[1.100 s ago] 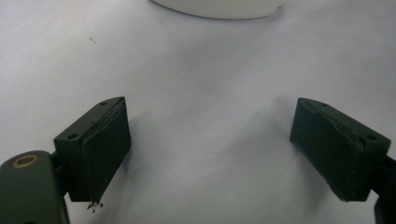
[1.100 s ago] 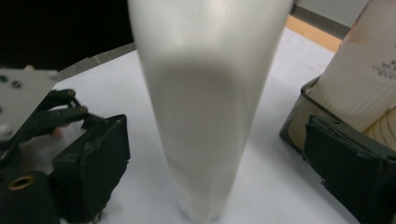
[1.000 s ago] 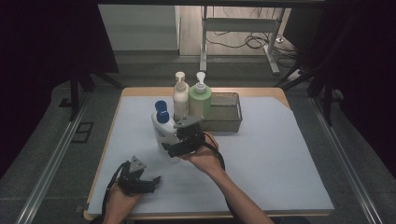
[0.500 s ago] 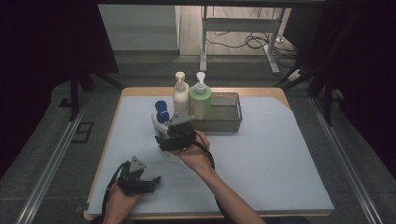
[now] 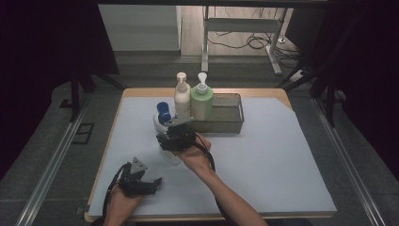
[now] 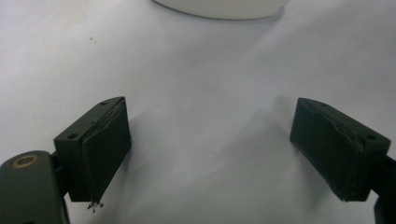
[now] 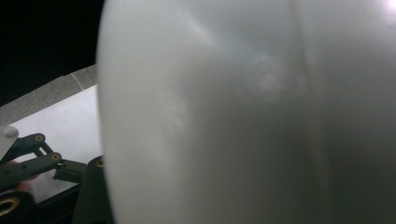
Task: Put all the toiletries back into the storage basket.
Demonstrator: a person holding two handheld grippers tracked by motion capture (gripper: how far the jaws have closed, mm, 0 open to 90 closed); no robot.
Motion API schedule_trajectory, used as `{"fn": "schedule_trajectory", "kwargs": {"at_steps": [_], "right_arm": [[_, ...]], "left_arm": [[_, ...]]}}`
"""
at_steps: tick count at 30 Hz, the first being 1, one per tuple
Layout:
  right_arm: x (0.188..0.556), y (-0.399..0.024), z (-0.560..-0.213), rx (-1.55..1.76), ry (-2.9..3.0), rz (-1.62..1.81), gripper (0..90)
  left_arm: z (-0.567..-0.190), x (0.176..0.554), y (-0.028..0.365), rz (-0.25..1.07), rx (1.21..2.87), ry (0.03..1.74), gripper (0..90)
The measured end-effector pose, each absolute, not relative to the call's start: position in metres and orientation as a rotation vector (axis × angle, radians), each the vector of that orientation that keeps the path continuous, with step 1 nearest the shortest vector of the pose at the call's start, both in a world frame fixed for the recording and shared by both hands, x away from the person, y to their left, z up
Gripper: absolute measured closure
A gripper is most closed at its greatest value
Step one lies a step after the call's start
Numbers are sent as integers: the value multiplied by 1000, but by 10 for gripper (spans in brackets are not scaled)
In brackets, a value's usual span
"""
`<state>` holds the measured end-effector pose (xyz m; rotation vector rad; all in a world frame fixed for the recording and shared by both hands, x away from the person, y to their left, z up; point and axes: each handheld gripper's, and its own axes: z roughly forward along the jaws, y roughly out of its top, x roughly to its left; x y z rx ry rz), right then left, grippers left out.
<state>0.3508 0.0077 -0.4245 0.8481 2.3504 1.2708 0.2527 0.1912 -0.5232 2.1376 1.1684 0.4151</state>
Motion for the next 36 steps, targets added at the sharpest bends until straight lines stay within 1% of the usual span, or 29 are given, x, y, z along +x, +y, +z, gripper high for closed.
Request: {"fn": "schedule_trajectory", "kwargs": {"at_steps": [13, 36], "right_arm": [[338, -6, -406, 802, 2390, 1268, 403], [322, -67, -380, 780, 2392, 1258, 404]], "left_arm": [[-523, 253, 191, 418, 2135, 1172, 122], [-523, 253, 191, 417, 2134, 1171, 122]]}}
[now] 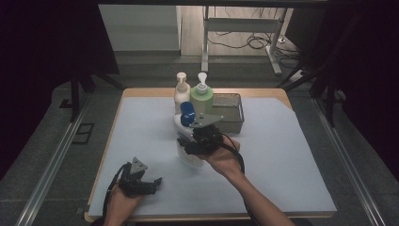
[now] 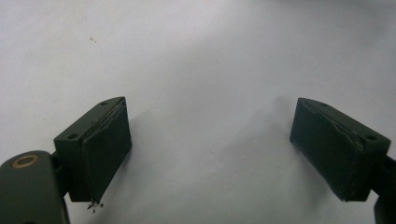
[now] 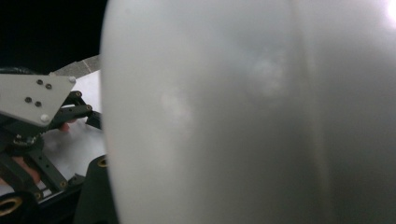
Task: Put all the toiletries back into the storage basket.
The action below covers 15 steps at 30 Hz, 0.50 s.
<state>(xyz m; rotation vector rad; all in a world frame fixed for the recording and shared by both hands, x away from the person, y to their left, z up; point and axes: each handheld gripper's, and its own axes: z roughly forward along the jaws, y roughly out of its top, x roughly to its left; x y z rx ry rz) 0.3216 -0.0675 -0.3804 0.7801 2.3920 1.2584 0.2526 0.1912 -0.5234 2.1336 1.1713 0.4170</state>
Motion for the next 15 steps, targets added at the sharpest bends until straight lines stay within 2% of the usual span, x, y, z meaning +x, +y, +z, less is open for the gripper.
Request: {"fn": "schedule_trajectory", "kwargs": {"at_steps": [15], "right_arm": [[319, -112, -373, 853, 2349, 1238, 405]], "left_arm": [[-523, 253, 191, 417, 2132, 1171, 122]]}}
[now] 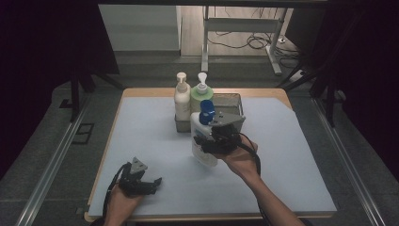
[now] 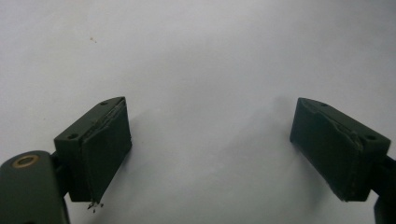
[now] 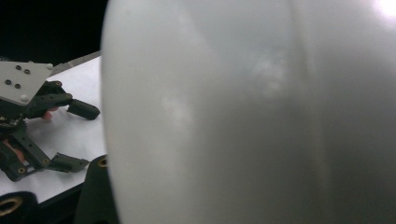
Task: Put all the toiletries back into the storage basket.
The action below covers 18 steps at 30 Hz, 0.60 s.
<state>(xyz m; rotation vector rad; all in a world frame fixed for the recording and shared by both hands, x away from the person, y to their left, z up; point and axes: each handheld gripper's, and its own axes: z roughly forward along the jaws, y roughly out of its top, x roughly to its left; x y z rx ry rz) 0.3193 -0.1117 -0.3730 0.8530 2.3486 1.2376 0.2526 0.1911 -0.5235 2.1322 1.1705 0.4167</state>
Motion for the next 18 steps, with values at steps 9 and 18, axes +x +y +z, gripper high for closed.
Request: {"fn": "schedule_trajectory", "kwargs": {"at_steps": [9, 18], "right_arm": [[320, -139, -368, 917, 2296, 1211, 404], [324, -169, -361, 990, 2236, 1183, 405]], "left_arm": [[-523, 253, 191, 417, 2134, 1171, 122], [-523, 253, 191, 418, 2133, 1172, 122]]}}
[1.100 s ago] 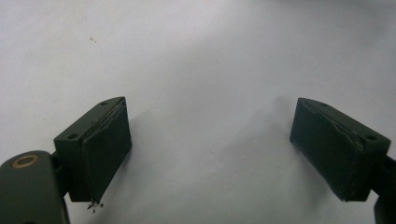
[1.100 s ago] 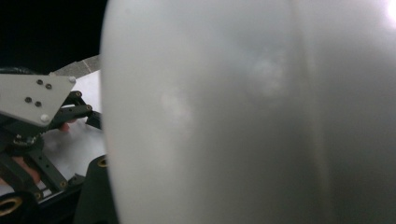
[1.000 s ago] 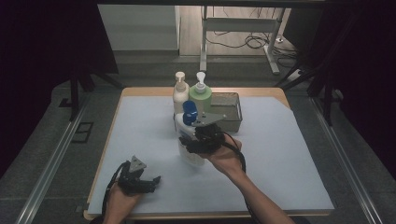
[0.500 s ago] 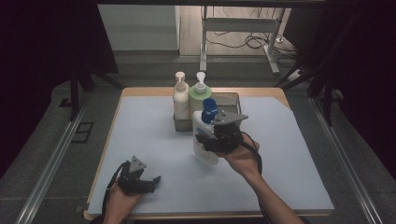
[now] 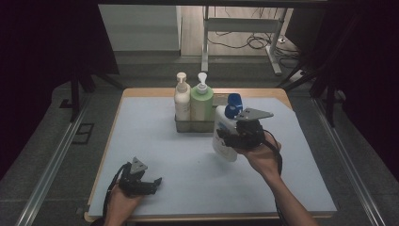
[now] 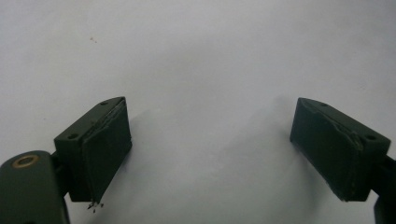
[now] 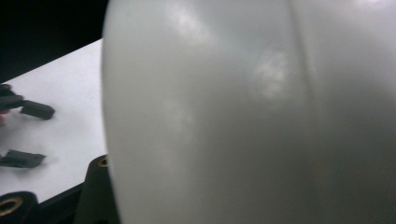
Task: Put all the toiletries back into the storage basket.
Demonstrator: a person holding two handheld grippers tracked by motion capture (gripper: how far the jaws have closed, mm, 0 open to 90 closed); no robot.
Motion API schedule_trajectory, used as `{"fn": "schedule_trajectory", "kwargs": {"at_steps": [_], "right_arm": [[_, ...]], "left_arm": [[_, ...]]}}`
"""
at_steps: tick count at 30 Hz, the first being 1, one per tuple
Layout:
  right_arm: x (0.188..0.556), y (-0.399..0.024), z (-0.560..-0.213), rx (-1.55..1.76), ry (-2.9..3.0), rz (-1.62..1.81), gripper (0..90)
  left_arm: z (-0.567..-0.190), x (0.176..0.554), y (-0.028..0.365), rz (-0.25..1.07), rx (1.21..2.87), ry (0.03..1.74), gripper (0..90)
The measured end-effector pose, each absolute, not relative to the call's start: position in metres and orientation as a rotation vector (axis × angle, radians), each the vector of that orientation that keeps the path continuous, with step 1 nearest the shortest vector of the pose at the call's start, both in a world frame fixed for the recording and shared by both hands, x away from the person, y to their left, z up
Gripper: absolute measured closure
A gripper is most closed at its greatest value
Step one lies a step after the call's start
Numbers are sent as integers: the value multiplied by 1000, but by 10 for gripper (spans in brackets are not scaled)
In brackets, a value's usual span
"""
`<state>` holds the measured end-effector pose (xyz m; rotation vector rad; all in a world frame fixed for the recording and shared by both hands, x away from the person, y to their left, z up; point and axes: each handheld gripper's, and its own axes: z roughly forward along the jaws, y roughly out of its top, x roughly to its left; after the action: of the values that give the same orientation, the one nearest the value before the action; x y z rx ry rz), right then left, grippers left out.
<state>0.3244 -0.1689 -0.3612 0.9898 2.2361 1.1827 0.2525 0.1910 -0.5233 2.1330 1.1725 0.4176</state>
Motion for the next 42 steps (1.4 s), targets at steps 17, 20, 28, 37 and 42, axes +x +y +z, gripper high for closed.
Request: {"fn": "schedule_trajectory", "kwargs": {"at_steps": [17, 20, 28, 37, 42], "right_arm": [[350, -189, -348, 1083, 2142, 1164, 406], [354, -189, -344, 1090, 2131, 1173, 406], [365, -183, -335, 1101, 2107, 1182, 405], [378, -178, -332, 1118, 2095, 1172, 406], [386, -175, -331, 1130, 2086, 1165, 406]], "left_arm": [[-523, 253, 191, 418, 2133, 1173, 123], [-523, 253, 191, 418, 2133, 1173, 123], [-523, 253, 191, 417, 2132, 1173, 123], [-523, 253, 191, 417, 2133, 1173, 123], [-523, 253, 191, 416, 2135, 1174, 123]]}}
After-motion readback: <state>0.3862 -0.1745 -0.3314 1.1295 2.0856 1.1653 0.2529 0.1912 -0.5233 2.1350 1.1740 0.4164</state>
